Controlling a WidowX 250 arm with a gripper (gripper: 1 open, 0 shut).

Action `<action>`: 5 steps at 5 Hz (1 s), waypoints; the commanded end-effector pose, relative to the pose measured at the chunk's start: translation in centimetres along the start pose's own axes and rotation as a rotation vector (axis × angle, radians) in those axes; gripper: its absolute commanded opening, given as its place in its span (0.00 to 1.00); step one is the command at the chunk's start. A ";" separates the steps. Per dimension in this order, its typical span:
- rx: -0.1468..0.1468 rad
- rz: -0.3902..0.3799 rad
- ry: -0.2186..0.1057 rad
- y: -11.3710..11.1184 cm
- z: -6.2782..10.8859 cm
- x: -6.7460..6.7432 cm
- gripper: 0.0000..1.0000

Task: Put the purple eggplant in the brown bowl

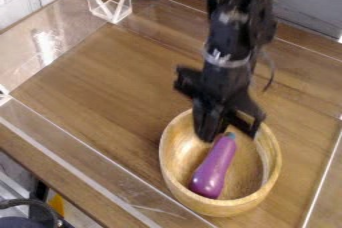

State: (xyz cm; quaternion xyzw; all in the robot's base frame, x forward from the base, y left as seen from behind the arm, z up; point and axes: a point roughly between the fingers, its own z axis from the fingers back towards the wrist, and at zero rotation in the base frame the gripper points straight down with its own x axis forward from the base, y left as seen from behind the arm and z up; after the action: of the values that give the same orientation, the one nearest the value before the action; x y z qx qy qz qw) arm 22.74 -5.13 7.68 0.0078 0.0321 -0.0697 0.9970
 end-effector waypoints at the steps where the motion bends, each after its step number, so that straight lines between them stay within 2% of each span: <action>1: 0.016 0.007 -0.057 0.5 2.3 1.1 0.00; 2: 0.026 -0.001 -0.064 0.2 2.7 0.7 0.00; 5: 0.036 0.009 -0.053 0.4 2.4 0.5 0.00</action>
State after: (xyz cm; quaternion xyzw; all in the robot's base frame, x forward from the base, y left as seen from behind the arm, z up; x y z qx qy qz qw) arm 23.13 -4.83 9.04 0.0249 0.0251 -0.0641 0.9973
